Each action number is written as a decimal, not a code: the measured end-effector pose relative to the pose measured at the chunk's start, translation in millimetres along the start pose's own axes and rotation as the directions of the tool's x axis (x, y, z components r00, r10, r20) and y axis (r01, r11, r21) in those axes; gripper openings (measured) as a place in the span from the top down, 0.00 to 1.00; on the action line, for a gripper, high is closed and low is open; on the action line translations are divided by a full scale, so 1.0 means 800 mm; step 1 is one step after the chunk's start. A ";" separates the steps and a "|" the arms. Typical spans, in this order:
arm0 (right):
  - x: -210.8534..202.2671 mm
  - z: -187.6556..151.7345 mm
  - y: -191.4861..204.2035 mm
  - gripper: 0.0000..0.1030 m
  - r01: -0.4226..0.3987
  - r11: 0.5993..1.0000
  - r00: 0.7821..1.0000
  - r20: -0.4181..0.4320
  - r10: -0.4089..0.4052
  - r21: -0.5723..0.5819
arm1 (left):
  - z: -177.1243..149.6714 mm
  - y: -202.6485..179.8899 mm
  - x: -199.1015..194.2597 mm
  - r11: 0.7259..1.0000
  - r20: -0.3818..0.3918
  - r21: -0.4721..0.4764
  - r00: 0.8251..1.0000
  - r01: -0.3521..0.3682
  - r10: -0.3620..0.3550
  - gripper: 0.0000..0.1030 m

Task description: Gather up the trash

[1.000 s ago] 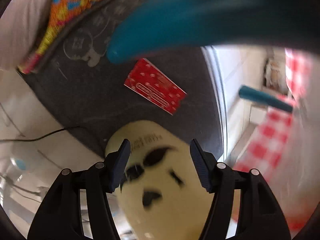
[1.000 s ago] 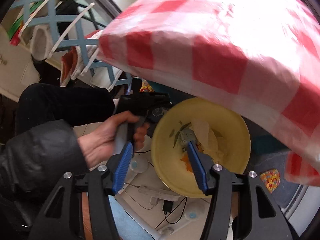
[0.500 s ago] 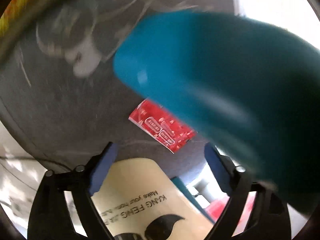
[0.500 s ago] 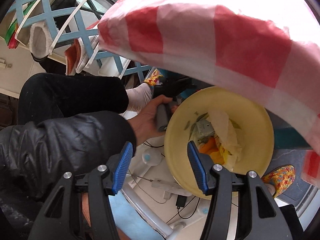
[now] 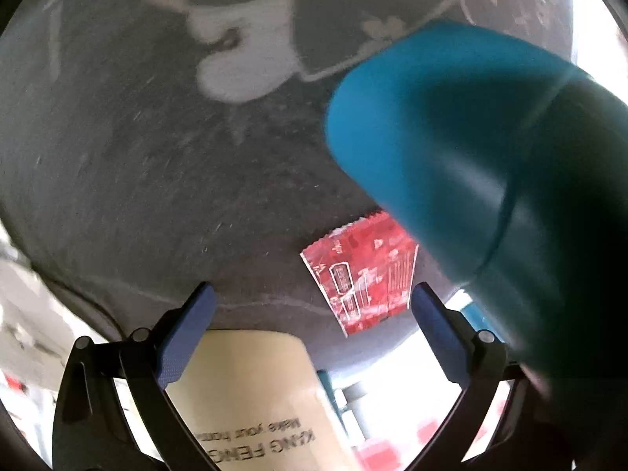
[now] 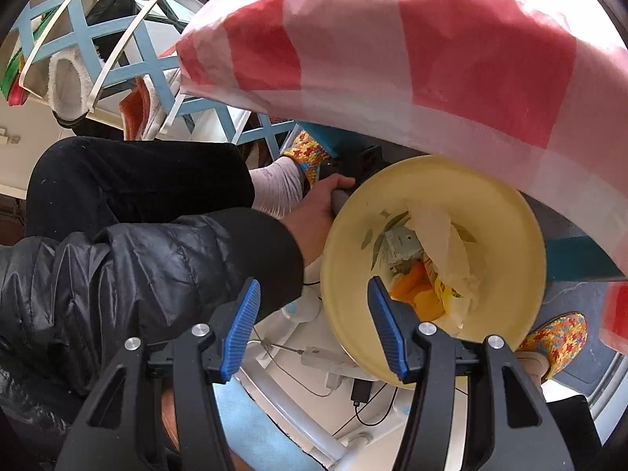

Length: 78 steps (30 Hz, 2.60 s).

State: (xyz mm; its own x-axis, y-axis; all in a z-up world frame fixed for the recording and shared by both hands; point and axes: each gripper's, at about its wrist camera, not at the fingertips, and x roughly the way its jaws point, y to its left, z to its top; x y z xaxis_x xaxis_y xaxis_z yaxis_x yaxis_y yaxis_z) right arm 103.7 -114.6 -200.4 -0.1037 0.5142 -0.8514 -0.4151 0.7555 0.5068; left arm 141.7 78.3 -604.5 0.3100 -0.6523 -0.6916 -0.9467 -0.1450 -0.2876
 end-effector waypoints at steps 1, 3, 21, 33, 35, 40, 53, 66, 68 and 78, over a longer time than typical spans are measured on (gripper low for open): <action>0.000 0.000 0.000 0.46 -0.004 1.000 1.000 -0.001 0.004 0.001 | -0.006 0.006 0.011 0.997 -0.049 -0.067 0.997 0.048 -0.051 0.10; 0.000 0.001 0.000 0.46 -0.005 1.000 1.000 -0.001 0.005 0.002 | -0.015 0.011 0.024 0.979 -0.089 -0.135 0.982 0.154 -0.167 0.28; 0.000 0.000 0.002 0.45 -0.002 1.000 1.000 0.001 0.002 0.003 | 0.012 0.017 0.005 0.976 -0.057 -0.075 0.976 0.204 -0.209 1.00; -0.004 -0.004 0.026 0.45 0.040 0.996 0.999 0.028 -0.038 -0.080 | -0.017 0.048 -0.062 0.981 0.004 0.015 0.981 0.195 -0.195 1.00; -0.006 -0.004 0.030 0.45 0.054 0.994 0.998 0.037 -0.051 -0.095 | -0.025 0.052 -0.082 0.981 0.019 0.032 0.981 0.192 -0.193 1.00; -0.005 -0.005 0.040 0.38 0.090 0.986 0.995 0.053 -0.083 -0.141 | -0.009 0.049 -0.135 0.984 0.029 0.082 0.986 0.160 -0.163 1.00; 0.186 0.083 0.096 0.32 0.403 0.751 0.909 0.135 -0.394 -0.523 | 0.017 0.086 -0.216 0.981 0.142 0.187 0.990 -0.048 0.021 1.00; 0.296 0.068 0.003 0.20 0.338 0.622 0.624 -0.327 -0.710 -0.707 | 0.041 0.089 -0.194 0.978 0.210 0.170 0.974 -0.124 0.087 0.96; 0.316 0.065 -0.001 0.19 0.291 0.536 0.520 -0.340 -0.784 -0.792 | 0.044 0.087 -0.188 0.977 0.217 0.173 0.972 -0.127 0.088 0.96; 0.399 0.069 0.008 0.18 0.124 0.108 0.318 -0.064 -0.946 -0.986 | 0.061 0.084 -0.184 0.976 0.283 0.144 0.952 -0.162 0.116 0.95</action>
State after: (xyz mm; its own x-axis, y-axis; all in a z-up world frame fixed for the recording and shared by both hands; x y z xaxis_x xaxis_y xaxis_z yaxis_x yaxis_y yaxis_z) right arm 118.0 77.0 -461.1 0.3019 -0.5772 -0.7587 -0.9493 -0.2550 -0.1838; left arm 36.4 200.8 -553.9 0.2098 -0.4272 -0.8795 -0.9618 0.0716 -0.2642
